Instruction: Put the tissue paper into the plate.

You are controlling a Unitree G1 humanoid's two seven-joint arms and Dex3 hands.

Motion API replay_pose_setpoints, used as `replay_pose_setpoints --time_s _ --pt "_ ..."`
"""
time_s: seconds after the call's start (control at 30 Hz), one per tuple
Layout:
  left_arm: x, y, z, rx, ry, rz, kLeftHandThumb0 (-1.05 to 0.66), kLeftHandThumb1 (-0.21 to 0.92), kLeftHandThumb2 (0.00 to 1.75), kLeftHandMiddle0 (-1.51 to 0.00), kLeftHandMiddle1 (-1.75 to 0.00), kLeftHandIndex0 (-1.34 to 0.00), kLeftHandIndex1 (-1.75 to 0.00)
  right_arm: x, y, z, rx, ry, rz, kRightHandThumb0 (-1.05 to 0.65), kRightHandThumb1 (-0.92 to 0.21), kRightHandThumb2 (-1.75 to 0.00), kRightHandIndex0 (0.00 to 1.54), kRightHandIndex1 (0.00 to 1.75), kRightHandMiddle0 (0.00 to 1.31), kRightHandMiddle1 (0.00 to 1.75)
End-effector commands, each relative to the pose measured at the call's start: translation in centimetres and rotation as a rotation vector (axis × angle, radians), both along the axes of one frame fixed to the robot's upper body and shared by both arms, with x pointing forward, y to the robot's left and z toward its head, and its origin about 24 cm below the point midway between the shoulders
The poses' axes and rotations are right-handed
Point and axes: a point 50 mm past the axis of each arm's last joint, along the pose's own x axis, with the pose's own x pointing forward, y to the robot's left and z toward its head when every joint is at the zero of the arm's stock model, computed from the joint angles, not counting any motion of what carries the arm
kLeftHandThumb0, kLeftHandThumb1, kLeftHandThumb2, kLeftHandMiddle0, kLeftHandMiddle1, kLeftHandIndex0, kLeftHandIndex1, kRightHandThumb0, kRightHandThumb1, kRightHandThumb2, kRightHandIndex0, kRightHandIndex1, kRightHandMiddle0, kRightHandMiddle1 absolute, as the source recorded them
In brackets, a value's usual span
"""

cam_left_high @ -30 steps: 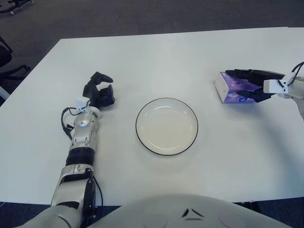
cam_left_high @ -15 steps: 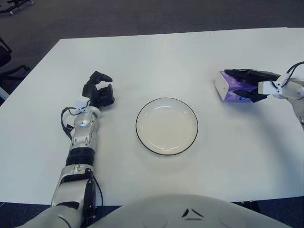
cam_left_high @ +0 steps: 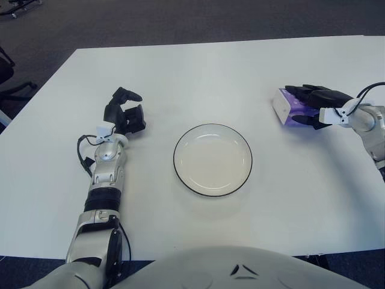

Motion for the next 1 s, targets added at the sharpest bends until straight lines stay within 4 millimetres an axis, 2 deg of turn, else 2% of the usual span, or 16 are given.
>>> replay_pose_setpoints --time_s 0.0,0.17,0.33,0.37,0.43,0.5,0.53,0.63,0.67,0.73,0.83,0.97 --pt "-4.4 -1.1 -7.0 -0.095 0.231 0.042 -0.46 0.38 1.24 -1.29 -1.75 -0.57 -1.75 -0.6 -0.1 -3.7 -0.028 0.134 -0.028 -1.05 -0.92 -0.75 0.0 0.0 0.0 0.0" --pt "-4.5 -1.1 -6.9 -0.094 0.225 0.041 -0.46 0.37 1.24 -1.29 -1.75 -0.57 -1.75 -0.7 -0.4 -4.3 -0.049 0.141 -0.05 -1.05 -0.92 -0.74 0.0 0.0 0.04 0.03" --pt "-4.5 -1.1 -6.8 -0.09 0.223 0.045 -0.46 0.38 1.24 -1.29 -1.75 -0.57 -1.75 -0.6 -0.7 -4.6 -0.057 0.104 -0.076 -1.01 -0.92 -0.62 0.03 0.01 0.0 0.4" --pt "-4.5 -1.1 -6.8 -0.089 0.224 0.046 -0.46 0.38 1.24 -1.29 -1.75 -0.57 -1.75 -0.5 -0.8 -4.6 -0.058 0.091 -0.081 -0.97 -0.91 -0.58 0.02 0.11 0.0 0.51" --pt "-4.6 -1.1 -6.8 -0.089 0.226 0.048 -0.46 0.38 1.24 -1.29 -1.75 -0.57 -1.75 -0.4 -1.2 -5.1 -0.059 0.036 -0.108 -0.83 -0.86 -0.5 0.01 0.48 0.01 0.85" --pt "-4.6 -1.0 -6.7 -0.09 0.227 0.049 -0.46 0.38 1.24 -1.29 -1.75 -0.56 -1.75 -0.4 -1.7 -5.6 -0.06 -0.004 -0.129 -0.6 -0.59 -0.76 0.0 1.09 0.05 1.33" --pt "-4.6 -1.0 -6.7 -0.09 0.228 0.049 -0.46 0.38 1.24 -1.29 -1.75 -0.56 -1.75 -0.4 -1.8 -5.7 -0.059 -0.024 -0.138 -0.53 -0.5 -0.86 0.0 1.29 0.07 1.47" --pt "-4.7 -1.0 -6.7 -0.091 0.229 0.05 -0.46 0.39 1.23 -1.29 -1.75 -0.56 -1.75 -0.3 -2.0 -6.0 -0.059 -0.057 -0.149 -0.45 -0.51 -0.99 0.0 1.59 0.32 1.66" --pt "-4.7 -1.0 -6.7 -0.09 0.229 0.051 -0.46 0.39 1.23 -1.29 -1.75 -0.56 -1.75 -0.3 -2.0 -6.0 -0.062 -0.073 -0.154 -0.44 -0.51 -1.01 0.0 1.62 0.35 1.67" --pt "-4.7 -1.0 -6.6 -0.087 0.225 0.053 -0.46 0.39 1.23 -1.29 -1.75 -0.56 -1.75 -0.2 -2.0 -6.1 -0.062 -0.103 -0.163 -0.18 -0.43 -1.13 0.24 1.62 0.48 1.72" --pt "-4.7 -1.0 -6.5 -0.084 0.221 0.055 -0.46 0.39 1.23 -1.29 -1.75 -0.56 -1.75 -0.2 -2.1 -6.2 -0.05 -0.133 -0.172 -0.06 -0.25 -1.31 0.58 1.48 0.6 1.74" --pt "-4.7 -1.0 -6.5 -0.081 0.22 0.058 -0.46 0.39 1.22 -1.29 -1.75 -0.55 -1.75 -0.2 -2.1 -6.3 -0.007 -0.159 -0.178 -0.01 -0.16 -1.38 0.74 1.4 0.64 1.74"
